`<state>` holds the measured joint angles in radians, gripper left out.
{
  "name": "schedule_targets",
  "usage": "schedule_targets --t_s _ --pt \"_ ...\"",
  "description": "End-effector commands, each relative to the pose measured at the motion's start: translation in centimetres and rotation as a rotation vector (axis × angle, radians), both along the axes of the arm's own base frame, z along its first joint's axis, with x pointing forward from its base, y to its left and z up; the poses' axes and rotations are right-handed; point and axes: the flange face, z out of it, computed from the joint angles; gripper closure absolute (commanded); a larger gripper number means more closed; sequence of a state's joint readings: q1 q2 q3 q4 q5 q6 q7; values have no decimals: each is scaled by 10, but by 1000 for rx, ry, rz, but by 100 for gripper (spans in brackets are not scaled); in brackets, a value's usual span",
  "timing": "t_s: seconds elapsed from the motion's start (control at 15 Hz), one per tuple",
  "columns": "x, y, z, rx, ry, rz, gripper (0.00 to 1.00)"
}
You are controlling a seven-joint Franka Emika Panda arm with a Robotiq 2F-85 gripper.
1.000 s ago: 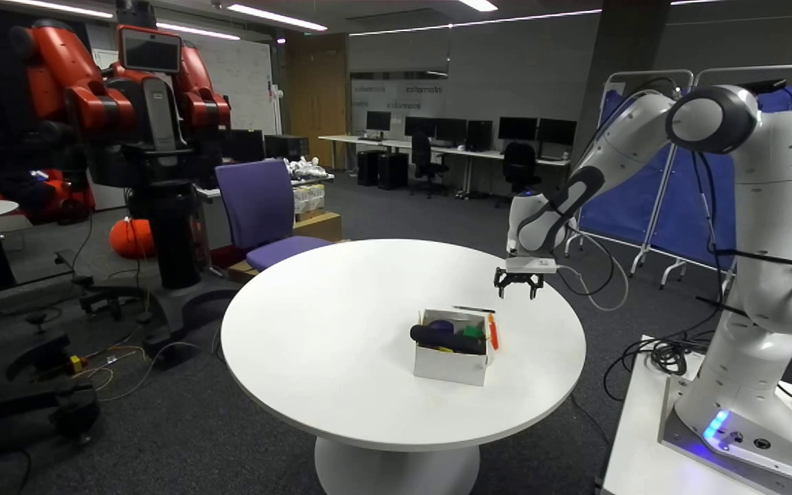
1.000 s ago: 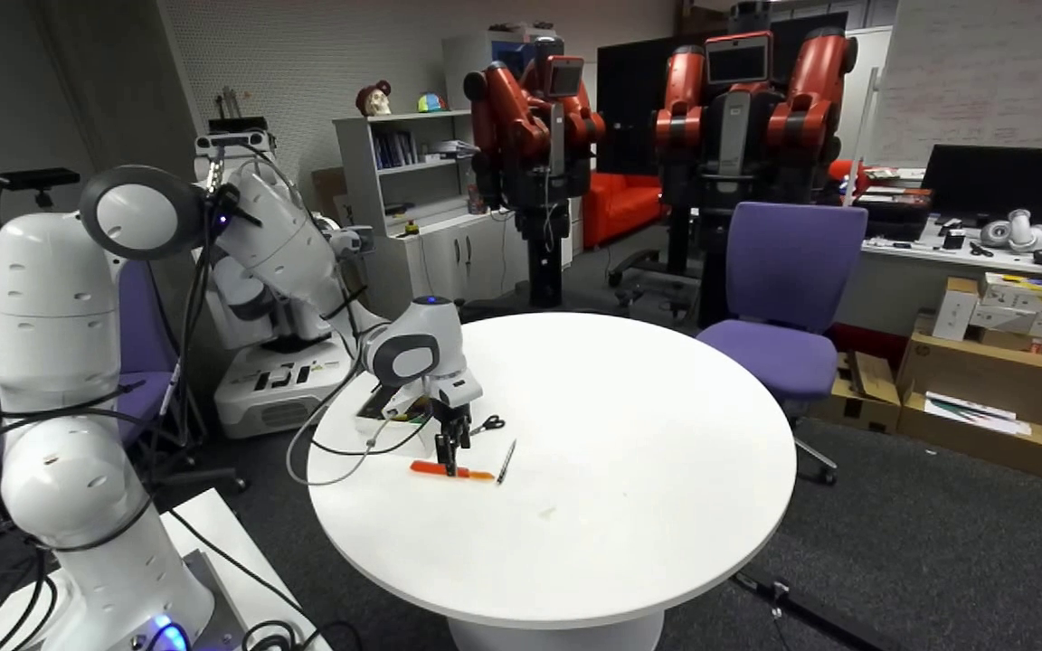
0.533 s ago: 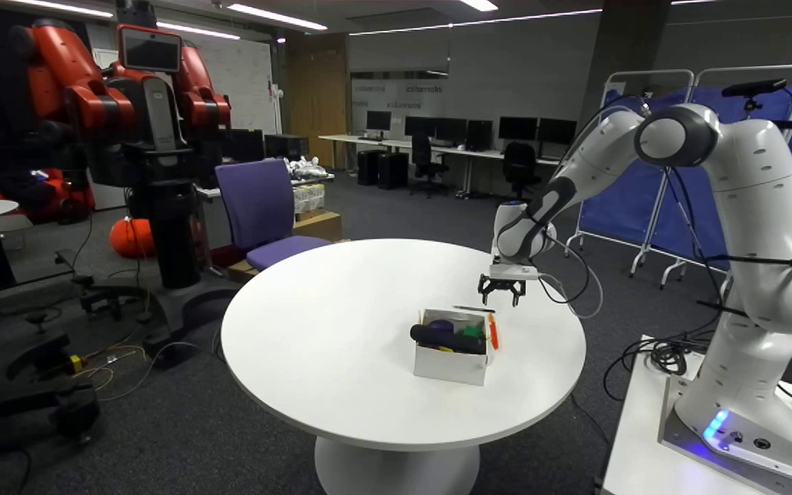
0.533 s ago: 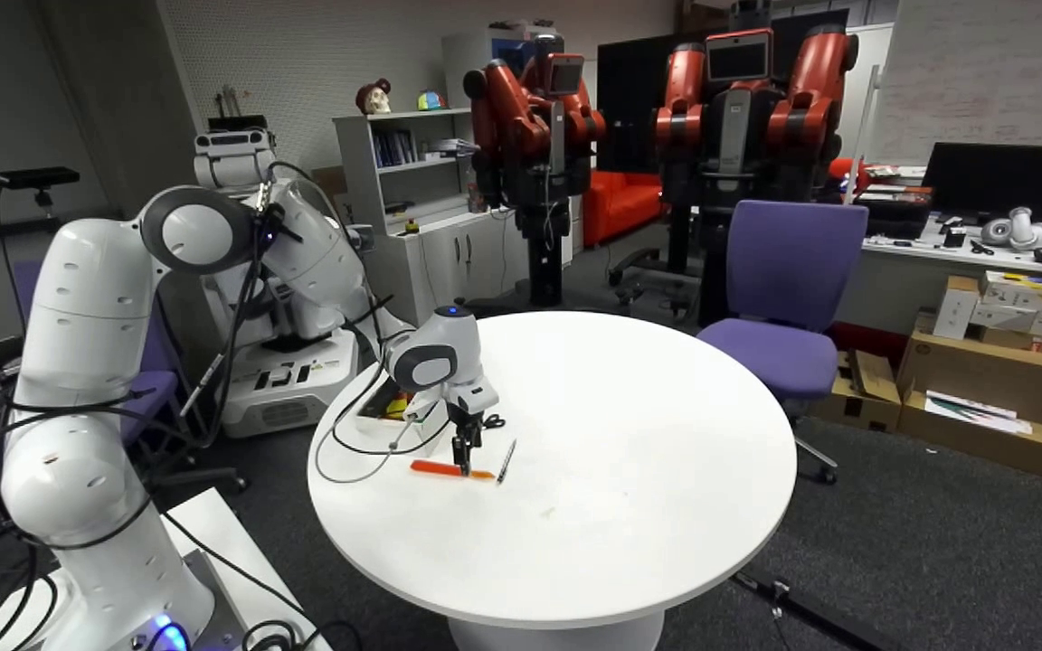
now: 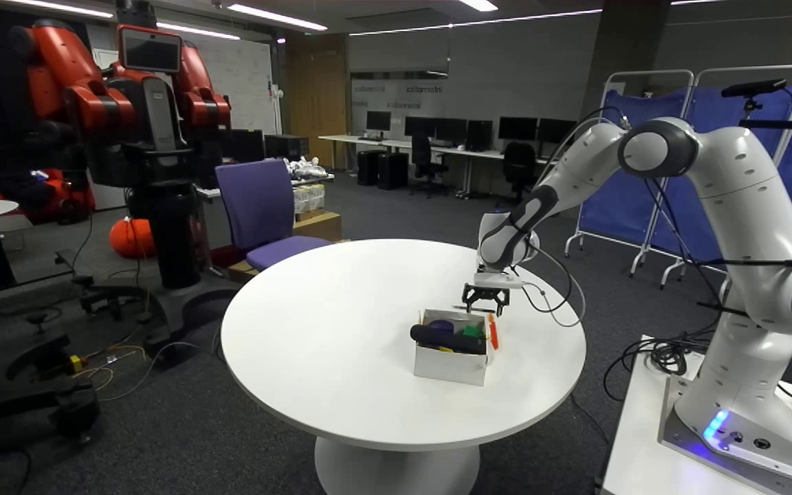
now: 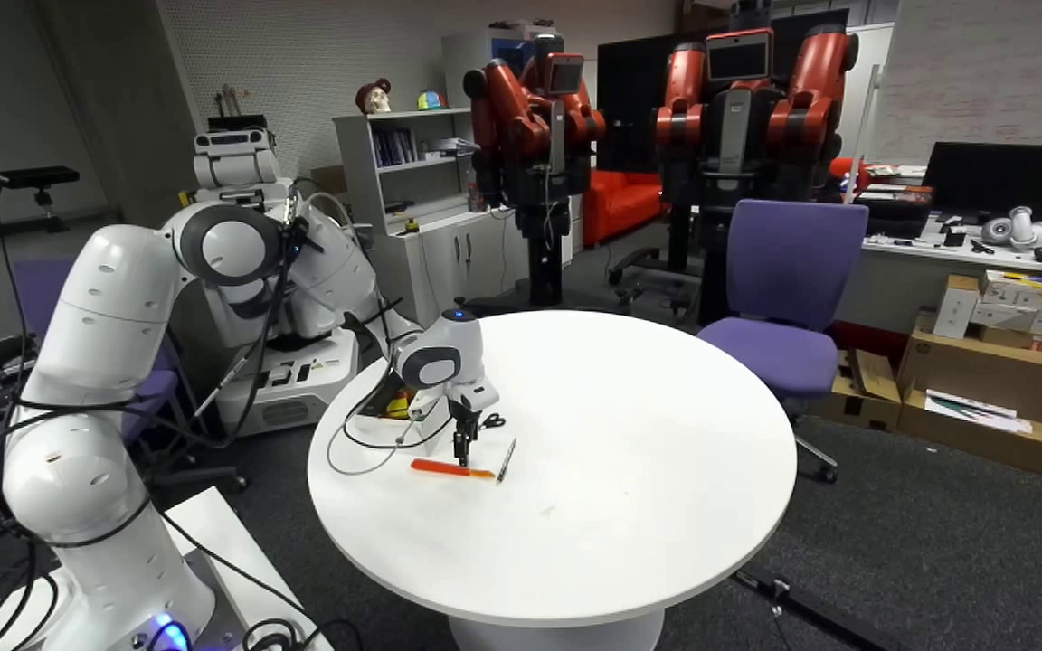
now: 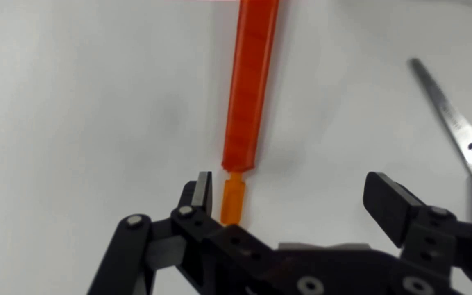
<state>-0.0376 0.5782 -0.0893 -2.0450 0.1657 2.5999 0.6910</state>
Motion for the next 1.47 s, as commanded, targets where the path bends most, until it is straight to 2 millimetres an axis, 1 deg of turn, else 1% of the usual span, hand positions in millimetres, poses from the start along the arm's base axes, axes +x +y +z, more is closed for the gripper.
schedule_targets --t_s 0.0,0.13,0.27,0.4,0.47,0.8,0.93,1.07,1.2,1.4 --pt "-2 34 13 71 4 97 0" --pt "-5 56 8 94 20 138 0" --pt "-11 70 2 112 47 160 0" --pt "-16 82 6 118 69 186 0" --pt "-4 77 -6 91 56 153 0" --pt "-5 79 -11 87 64 156 0" --pt "-10 74 -8 47 52 126 0" --pt "-18 74 0 22 51 107 0" --pt "-25 79 9 1 42 102 0" --pt "-33 89 7 -37 45 86 0"
